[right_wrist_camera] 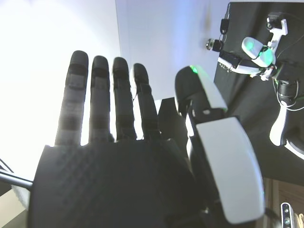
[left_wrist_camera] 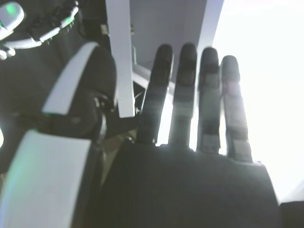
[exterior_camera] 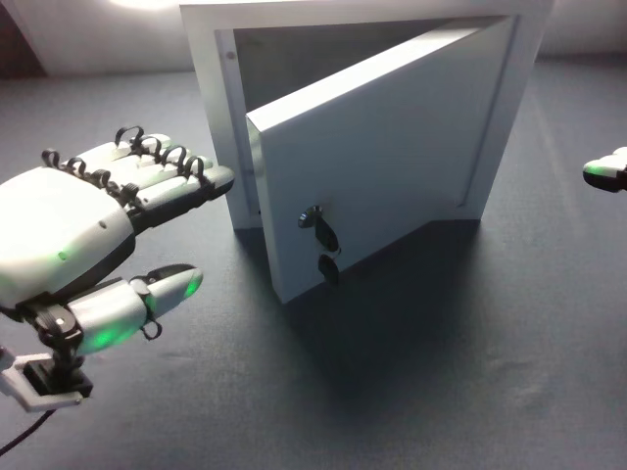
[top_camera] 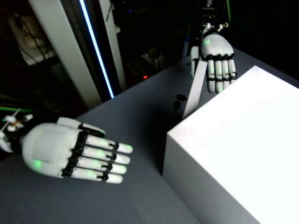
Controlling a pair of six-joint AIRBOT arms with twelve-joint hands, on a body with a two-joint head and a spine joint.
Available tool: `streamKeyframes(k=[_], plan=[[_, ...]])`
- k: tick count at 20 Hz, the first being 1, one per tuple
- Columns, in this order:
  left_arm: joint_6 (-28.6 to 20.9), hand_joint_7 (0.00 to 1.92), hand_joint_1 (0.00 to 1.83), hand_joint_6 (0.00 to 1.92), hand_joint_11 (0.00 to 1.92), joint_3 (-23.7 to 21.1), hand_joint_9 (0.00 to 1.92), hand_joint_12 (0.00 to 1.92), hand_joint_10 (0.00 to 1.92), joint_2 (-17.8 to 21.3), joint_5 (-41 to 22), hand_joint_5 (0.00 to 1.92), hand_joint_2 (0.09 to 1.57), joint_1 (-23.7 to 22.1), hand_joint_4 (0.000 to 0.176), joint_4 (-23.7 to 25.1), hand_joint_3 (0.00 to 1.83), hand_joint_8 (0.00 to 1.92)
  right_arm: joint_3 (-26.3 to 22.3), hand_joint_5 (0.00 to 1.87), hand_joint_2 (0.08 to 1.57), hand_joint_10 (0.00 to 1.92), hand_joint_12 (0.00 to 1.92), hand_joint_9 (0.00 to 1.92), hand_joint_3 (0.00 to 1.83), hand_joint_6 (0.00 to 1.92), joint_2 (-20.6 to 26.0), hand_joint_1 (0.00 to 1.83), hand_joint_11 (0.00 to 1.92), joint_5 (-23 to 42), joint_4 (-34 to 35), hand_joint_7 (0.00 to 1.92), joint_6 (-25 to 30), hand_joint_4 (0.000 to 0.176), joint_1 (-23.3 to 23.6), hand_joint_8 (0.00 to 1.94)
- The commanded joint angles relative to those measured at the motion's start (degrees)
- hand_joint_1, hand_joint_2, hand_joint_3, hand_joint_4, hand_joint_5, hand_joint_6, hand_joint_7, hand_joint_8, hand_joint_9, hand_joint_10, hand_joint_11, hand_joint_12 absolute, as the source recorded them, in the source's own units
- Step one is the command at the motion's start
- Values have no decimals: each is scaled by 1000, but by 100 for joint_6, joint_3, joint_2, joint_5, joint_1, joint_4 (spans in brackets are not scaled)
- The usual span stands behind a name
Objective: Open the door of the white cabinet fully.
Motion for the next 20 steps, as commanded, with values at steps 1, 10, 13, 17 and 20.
streamKeyframes(k=[1,10,13,17,20], plan=[[-19,287,362,3,156,36,252,82,3,-31,-671,250,1472,-112,0,61,0,2,25,281,1428,2,20,293,0,2,15,540,317,681,165,300,48,0,49,2],[-108,210,347,2,147,176,208,107,1,-324,-473,186,1494,-562,0,449,0,2,34,311,1423,2,15,314,0,4,14,515,330,678,168,329,48,0,49,3],[-340,137,268,3,12,159,152,420,1,-329,-492,165,1496,-571,11,667,5,4,33,309,1422,2,10,307,0,1,14,559,330,678,178,324,48,0,46,2],[-472,229,285,7,0,161,255,618,40,-377,-328,224,1498,-618,0,879,6,12,32,316,1428,4,12,321,0,3,14,584,343,678,202,336,49,0,30,4],[-624,272,301,12,0,189,231,524,12,-462,-216,249,1504,-688,0,1087,0,11,32,322,1426,1,9,323,0,2,14,565,343,679,208,341,49,0,30,1]])
